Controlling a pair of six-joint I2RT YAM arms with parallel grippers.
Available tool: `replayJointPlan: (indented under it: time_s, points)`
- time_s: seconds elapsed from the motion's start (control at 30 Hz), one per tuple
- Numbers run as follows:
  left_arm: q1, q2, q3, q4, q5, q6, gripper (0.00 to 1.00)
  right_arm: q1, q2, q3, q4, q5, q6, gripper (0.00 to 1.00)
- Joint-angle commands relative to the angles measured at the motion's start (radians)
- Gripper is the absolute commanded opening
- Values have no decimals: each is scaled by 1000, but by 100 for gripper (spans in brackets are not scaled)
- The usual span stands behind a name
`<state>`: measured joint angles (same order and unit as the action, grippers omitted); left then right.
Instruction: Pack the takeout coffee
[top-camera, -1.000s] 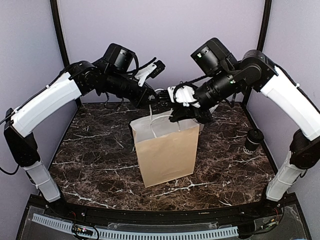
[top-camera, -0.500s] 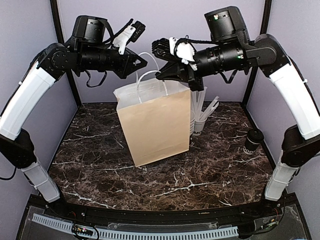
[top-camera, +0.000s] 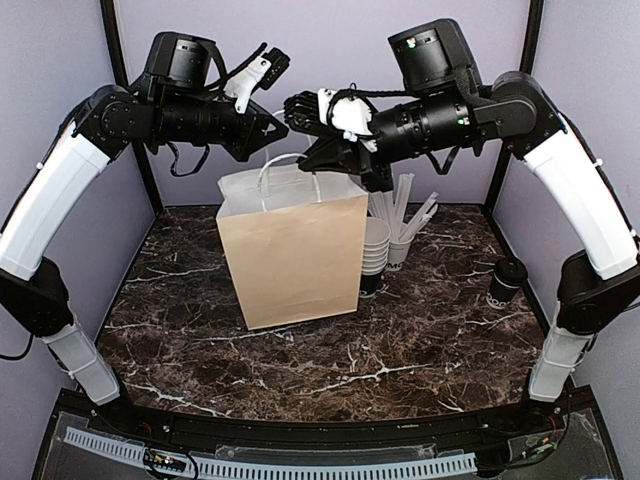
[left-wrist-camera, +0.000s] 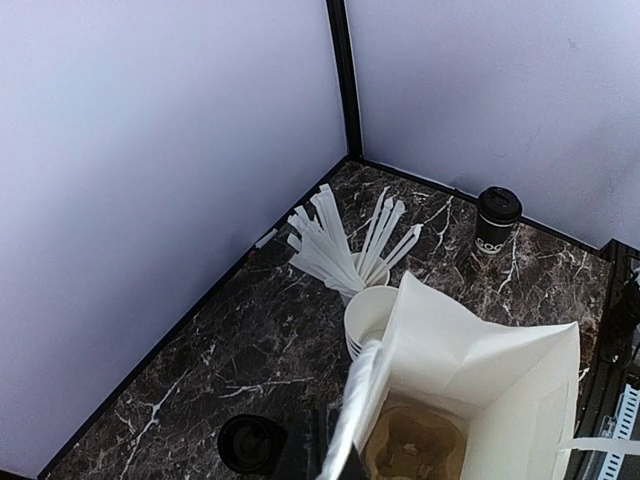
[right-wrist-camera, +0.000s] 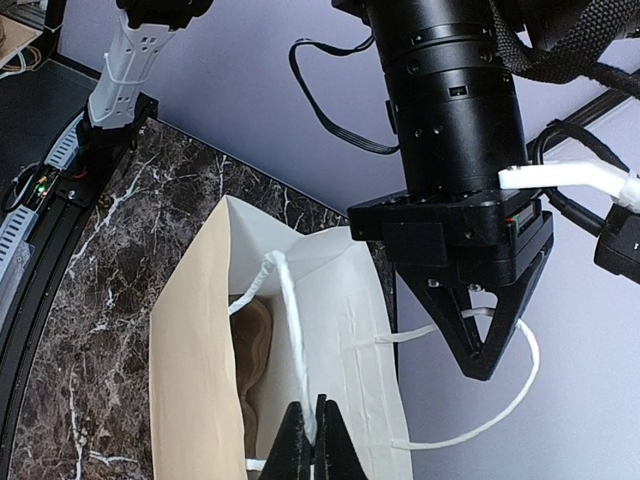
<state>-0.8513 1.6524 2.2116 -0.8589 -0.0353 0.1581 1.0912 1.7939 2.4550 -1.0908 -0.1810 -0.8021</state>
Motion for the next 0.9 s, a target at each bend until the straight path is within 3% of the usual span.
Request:
replayJointPlan:
  time_s: [0.0,0.1,0.17,0.2,0.23,0.27,0.33,0.4,0.47,0.7,0.87]
  points:
    - [-2,-5,28,-18,0,12,0,15,6,20,45,8,11,0]
    - [-2,-4,14,-18,1,12,0,16,4,3,41,8,6,0]
    - [-2,-9,-11,-14,0,9,16,16,-1,-23,34,10,8,1]
    - [-2,-12,-26,-8,-12,5,43,15,-3,-38,27,11,9,11]
    - [-2,-20,-59,-3,-21,-4,55,16,-9,-57,20,10,10,23]
    - [-2,-25,-78,7,-42,-9,74,16,-15,-71,8,5,10,41]
    - [-2,-35,-120,14,-68,-21,87,14,-27,-86,-16,-12,13,68]
    - [-3,-38,-127,5,-82,-24,91,12,-36,-86,-38,-30,4,86]
    - [-3,-40,-113,-2,-86,-25,92,12,-45,-86,-49,-33,-4,89]
    - [-2,-100,-165,4,-55,-35,93,15,-81,-199,-100,-61,-51,84]
    - [-2,-244,-368,78,-1,-40,91,50,-91,-314,-138,-72,-86,79]
